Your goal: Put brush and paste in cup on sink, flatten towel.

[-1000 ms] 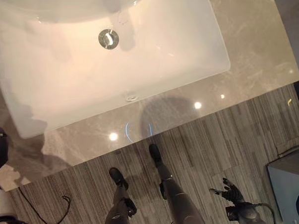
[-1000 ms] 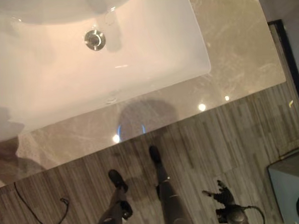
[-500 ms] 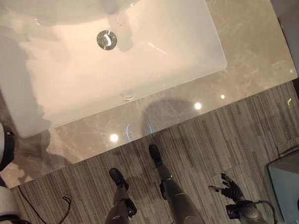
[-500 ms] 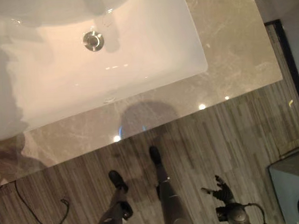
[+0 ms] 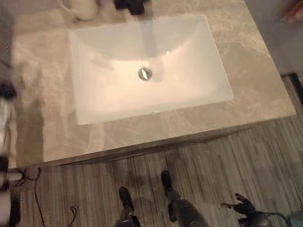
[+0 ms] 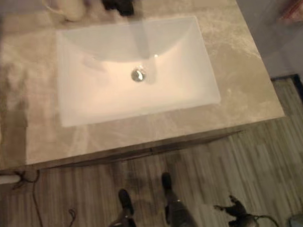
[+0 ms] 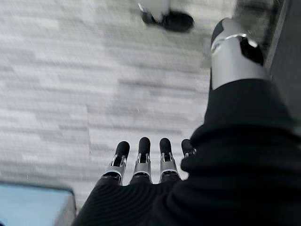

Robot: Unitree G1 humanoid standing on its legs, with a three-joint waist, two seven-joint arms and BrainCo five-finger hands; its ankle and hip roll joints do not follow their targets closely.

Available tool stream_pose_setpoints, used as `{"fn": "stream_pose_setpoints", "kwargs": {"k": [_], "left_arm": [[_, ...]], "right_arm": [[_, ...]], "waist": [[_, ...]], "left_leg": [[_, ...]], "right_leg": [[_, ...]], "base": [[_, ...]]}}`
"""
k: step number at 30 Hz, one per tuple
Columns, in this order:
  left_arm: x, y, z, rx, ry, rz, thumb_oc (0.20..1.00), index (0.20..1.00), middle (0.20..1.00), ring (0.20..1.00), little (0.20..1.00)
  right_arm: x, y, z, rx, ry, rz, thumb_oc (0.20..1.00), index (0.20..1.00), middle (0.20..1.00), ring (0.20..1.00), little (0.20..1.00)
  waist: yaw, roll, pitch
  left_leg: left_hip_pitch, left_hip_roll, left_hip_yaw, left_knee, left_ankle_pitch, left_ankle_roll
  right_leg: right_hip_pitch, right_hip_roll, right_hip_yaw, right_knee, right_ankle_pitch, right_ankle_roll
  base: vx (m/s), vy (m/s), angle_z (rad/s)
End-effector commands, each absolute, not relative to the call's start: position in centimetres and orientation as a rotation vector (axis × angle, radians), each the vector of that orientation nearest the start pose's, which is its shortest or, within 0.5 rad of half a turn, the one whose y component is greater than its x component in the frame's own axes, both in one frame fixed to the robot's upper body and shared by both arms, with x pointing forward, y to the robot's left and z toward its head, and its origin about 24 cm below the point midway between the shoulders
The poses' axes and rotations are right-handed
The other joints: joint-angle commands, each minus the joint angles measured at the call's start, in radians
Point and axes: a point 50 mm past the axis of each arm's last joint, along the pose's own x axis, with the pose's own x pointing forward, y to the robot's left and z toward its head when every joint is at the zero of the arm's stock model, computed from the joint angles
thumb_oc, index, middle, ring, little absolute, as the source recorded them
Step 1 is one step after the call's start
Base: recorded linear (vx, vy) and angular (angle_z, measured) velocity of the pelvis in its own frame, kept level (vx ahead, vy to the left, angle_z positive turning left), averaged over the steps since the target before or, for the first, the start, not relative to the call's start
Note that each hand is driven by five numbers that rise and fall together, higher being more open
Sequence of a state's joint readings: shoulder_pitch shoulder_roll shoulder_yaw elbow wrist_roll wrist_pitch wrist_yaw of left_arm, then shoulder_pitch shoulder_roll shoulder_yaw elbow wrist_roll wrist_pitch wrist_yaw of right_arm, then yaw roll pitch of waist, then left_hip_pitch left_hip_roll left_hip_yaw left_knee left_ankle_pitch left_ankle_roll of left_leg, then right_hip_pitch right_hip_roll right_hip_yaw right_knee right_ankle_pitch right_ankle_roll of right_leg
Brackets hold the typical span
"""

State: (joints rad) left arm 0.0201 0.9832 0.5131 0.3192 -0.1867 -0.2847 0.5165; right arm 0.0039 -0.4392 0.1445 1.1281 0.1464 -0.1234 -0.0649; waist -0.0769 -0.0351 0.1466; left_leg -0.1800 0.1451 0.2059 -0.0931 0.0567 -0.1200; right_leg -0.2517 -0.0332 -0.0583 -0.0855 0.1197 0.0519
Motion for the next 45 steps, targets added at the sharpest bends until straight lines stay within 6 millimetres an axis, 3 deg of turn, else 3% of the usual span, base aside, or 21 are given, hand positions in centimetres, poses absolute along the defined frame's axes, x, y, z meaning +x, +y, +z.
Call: {"fn": "stream_pose_setpoints", "kwargs": {"k": [1, 2, 3, 6, 7, 8, 9, 10, 11, 12, 15, 19, 25, 29, 30, 31, 32, 37, 38, 40, 45], "left_arm": [[18.5, 42.9, 18.5, 0.696, -0.367, 1.011, 1.0, 1.0, 1.0, 1.0, 1.0], [16.3, 42.8, 13.1, 0.668, -0.155, 0.997, 1.0, 1.0, 1.0, 1.0, 1.0], [16.3, 42.8, 13.0, 0.667, -0.153, 0.997, 1.0, 1.0, 1.0, 1.0, 1.0], [13.0, 45.1, 5.8, 0.732, 0.31, 0.976, 1.0, 1.0, 1.0, 1.0, 1.0], [9.7, 45.0, 0.0, 0.805, 0.691, 0.89, 1.0, 1.0, 1.0, 1.0, 1.0], [9.7, 45.0, 0.0, 0.805, 0.691, 0.89, 1.0, 1.0, 1.0, 1.0, 1.0], [6.5, 43.6, -4.2, 0.852, 0.983, 0.74, 1.0, 1.0, 1.0, 1.0, 1.0], [4.8, 41.4, -7.3, 0.81, 1.147, 0.626, 1.0, 1.0, 1.0, 1.0, 1.0], [4.9, 41.4, -7.3, 0.81, 1.147, 0.626, 1.0, 1.0, 1.0, 1.0, 1.0], [1.4, 38.7, -10.1, 0.715, 1.354, 0.509, 1.0, 1.0, 1.0, 1.0, 1.0], [-0.1, 35.0, -12.7, 0.6, 1.46, 0.343, 1.0, 1.0, 1.0, 1.0, 1.0], [0.4, 31.3, -14.6, 0.486, 1.45, 0.185, 1.0, 1.0, 1.0, 1.0, 1.0], [4.5, 27.6, -15.5, 0.447, 1.288, 0.08, 1.0, 1.0, 1.0, 1.0, 1.0], [7.7, 26.1, -15.3, 0.522, 1.174, -0.033, 1.0, 1.0, 1.0, 1.0, 1.0], [10.4, 25.3, -14.8, 0.566, 1.083, -0.065, 1.0, 1.0, 1.0, 1.0, 1.0], [10.4, 25.2, -14.8, 0.566, 1.082, -0.066, 1.0, 1.0, 1.0, 1.0, 1.0], [11.5, 24.5, -14.7, 0.575, 1.05, -0.084, 1.0, 1.0, 1.0, 1.0, 1.0], [11.5, 24.5, -14.7, 0.575, 1.05, -0.084, 1.0, 1.0, 1.0, 1.0, 1.0], [13.5, 23.7, -14.1, 0.571, 0.958, -0.079, 1.0, 1.0, 1.0, 1.0, 1.0], [18.0, 22.6, -12.0, 0.481, 0.783, -0.042, 1.0, 1.0, 1.0, 1.0, 1.0], [19.0, 22.3, -11.8, 0.328, 0.774, 0.027, 1.0, 1.0, 1.0, 1.0, 1.0]], "right_arm": [[9.7, -30.8, -13.1, -0.42, 1.087, -0.267, 1.0, 1.0, 1.0, 1.0, 1.0], [9.7, -31.3, -12.9, -0.389, 1.074, -0.314, 1.0, 1.0, 1.0, 1.0, 1.0], [9.6, -31.4, -12.9, -0.391, 1.074, -0.314, 1.0, 1.0, 1.0, 1.0, 1.0], [9.9, -31.4, -12.5, -0.382, 1.033, -0.329, 1.0, 1.0, 1.0, 1.0, 1.0], [12.0, -30.6, -11.8, -0.339, 0.935, -0.322, 1.0, 1.0, 1.0, 1.0, 1.0], [12.0, -30.6, -11.8, -0.338, 0.935, -0.322, 1.0, 1.0, 1.0, 1.0, 1.0], [13.8, -30.1, -10.9, -0.28, 0.839, -0.329, 1.0, 1.0, 1.0, 1.0, 1.0], [14.1, -28.9, -10.9, -0.242, 0.799, -0.272, 1.0, 1.0, 1.0, 1.0, 1.0], [14.1, -28.9, -10.9, -0.242, 0.799, -0.272, 1.0, 1.0, 1.0, 1.0, 1.0], [13.8, -28.4, -10.6, -0.263, 0.774, -0.22, 1.0, 1.0, 1.0, 1.0, 1.0], [14.2, -28.5, -10.2, -0.314, 0.762, -0.181, 1.0, 1.0, 1.0, 1.0, 1.0], [15.5, -28.4, -10.0, -0.398, 0.77, -0.123, 1.0, 1.0, 1.0, 1.0, 1.0], [16.0, -28.4, -9.6, -0.538, 0.776, 0.023, 1.0, 1.0, 1.0, 1.0, 1.0], [15.8, -29.6, -8.8, -0.602, 0.748, -0.028, 1.0, 1.0, 1.0, 1.0, 1.0], [16.9, -29.8, -8.0, -0.573, 0.695, -0.082, 1.0, 1.0, 1.0, 1.0, 1.0], [16.9, -29.8, -8.0, -0.573, 0.694, -0.082, 1.0, 1.0, 1.0, 1.0, 1.0], [17.5, -29.6, -7.8, -0.55, 0.669, -0.105, 1.0, 1.0, 1.0, 1.0, 1.0], [17.5, -29.6, -7.8, -0.55, 0.669, -0.105, 1.0, 1.0, 1.0, 1.0, 1.0], [19.2, -28.2, -7.4, -0.511, 0.61, -0.088, 1.0, 1.0, 1.0, 1.0, 1.0], [20.2, -25.6, -7.2, -0.368, 0.538, -0.045, 1.0, 1.0, 1.0, 1.0, 1.0], [19.5, -24.8, -8.7, -0.266, 0.611, -0.044, 1.0, 1.0, 1.0, 1.0, 1.0]], "waist": [[0.028, -0.025, -0.044], [0.034, -0.036, -0.033], [0.032, -0.035, -0.034], [0.008, -0.043, -0.02], [-0.018, -0.044, -0.013], [-0.018, -0.044, -0.014], [-0.038, -0.038, -0.004], [-0.054, -0.019, 0.001], [-0.053, -0.019, -0.001], [-0.036, -0.015, -0.016], [-0.006, -0.011, -0.029], [0.051, 0.007, -0.049], [0.109, -0.009, -0.048], [0.087, 0.0, -0.028], [0.071, -0.002, 0.0], [0.072, -0.002, 0.0], [0.076, -0.005, 0.02], [0.075, -0.004, 0.02], [0.109, -0.008, 0.043], [0.123, 0.006, 0.043], [0.11, 0.009, 0.031]], "left_leg": [[0.009, 0.016, -0.069, 0.008, 0.008, -0.019], [-0.011, -0.02, -0.083, 0.06, -0.017, 0.002], [-0.014, -0.022, -0.084, 0.067, -0.021, 0.003], [-0.052, -0.092, -0.091, 0.108, -0.043, 0.04], [-0.06, -0.118, -0.071, 0.088, -0.031, 0.054], [-0.061, -0.119, -0.071, 0.088, -0.03, 0.054], [-0.055, -0.121, -0.054, 0.085, -0.026, 0.063], [-0.035, -0.117, -0.031, 0.071, -0.013, 0.073], [-0.037, -0.117, -0.03, 0.071, -0.011, 0.073], [0.004, -0.108, 0.015, 0.046, -0.001, 0.077], [0.037, -0.092, 0.098, 0.019, 0.014, 0.079], [0.046, -0.056, 0.269, 0.023, 0.022, 0.092], [0.039, 0.023, 0.449, 0.085, 0.051, 0.073], [0.021, 0.045, 0.408, 0.121, 0.06, 0.052], [-0.028, 0.061, 0.316, 0.236, 0.043, 0.034], [-0.03, 0.063, 0.315, 0.24, 0.041, 0.033], [-0.058, 0.043, 0.198, 0.302, 0.021, 0.032], [-0.059, 0.044, 0.197, 0.304, 0.02, 0.032], [-0.089, -0.062, -0.055, 0.371, -0.037, 0.079], [-0.144, -0.184, -0.243, 0.357, -0.027, 0.098], [-0.079, -0.183, -0.203, 0.332, -0.071, 0.124]], "right_leg": [[0.01, -0.163, -0.019, -0.002, 0.034, 0.173], [0.022, -0.195, -0.02, -0.002, 0.054, 0.176], [0.022, -0.197, -0.02, -0.002, 0.055, 0.178], [0.015, -0.249, -0.015, -0.002, 0.138, 0.194], [-0.016, -0.266, -0.001, -0.002, 0.215, 0.205], [-0.017, -0.266, -0.001, -0.002, 0.216, 0.205], [-0.024, -0.258, 0.006, 0.017, 0.221, 0.2], [-0.03, -0.175, 0.054, 0.118, 0.084, 0.154], [-0.033, -0.175, 0.054, 0.119, 0.085, 0.154], [0.013, -0.132, -0.029, 0.187, -0.02, 0.122], [0.088, -0.114, -0.142, 0.229, -0.105, 0.099], [0.193, -0.177, -0.353, 0.326, -0.174, 0.09], [0.227, -0.132, -0.426, 0.234, -0.207, 0.074], [0.219, -0.076, -0.351, 0.199, -0.221, 0.06], [0.213, -0.057, -0.274, 0.166, -0.218, 0.041], [0.213, -0.057, -0.274, 0.166, -0.218, 0.041], [0.208, -0.046, -0.231, 0.159, -0.215, 0.03], [0.208, -0.045, -0.231, 0.159, -0.215, 0.03], [0.185, -0.015, -0.122, 0.163, -0.201, 0.014], [0.201, 0.071, 0.083, 0.189, -0.212, -0.008], [0.204, 0.077, 0.117, 0.227, -0.246, -0.003]], "base": [[-0.18, 0.3, 0.38], [-0.13, 0.238, 0.48], [-0.17, 0.266, 0.42], [-0.2, 0.294, 0.26], [-0.23, 0.265, 0.1], [-0.24, 0.306, -0.1], [-0.2, 0.35, -0.38], [-0.2, 0.349, -0.56], [-0.17, 0.4, -0.5], [-0.06, 0.175, -0.55], [-0.1, 0.193, -1.22], [-0.18, 0.084, -1.57], [-0.2, -0.186, -1.84], [-0.05, -0.253, -1.14], [-0.07, -0.167, -0.71], [-0.1, -0.239, -0.97], [-0.04, -0.077, -1.3], [-0.02, -0.039, -0.65], [0.07, -0.222, 0.02], [0.29, -0.181, -1.53], [0.15, 0.054, -2.2]]}}
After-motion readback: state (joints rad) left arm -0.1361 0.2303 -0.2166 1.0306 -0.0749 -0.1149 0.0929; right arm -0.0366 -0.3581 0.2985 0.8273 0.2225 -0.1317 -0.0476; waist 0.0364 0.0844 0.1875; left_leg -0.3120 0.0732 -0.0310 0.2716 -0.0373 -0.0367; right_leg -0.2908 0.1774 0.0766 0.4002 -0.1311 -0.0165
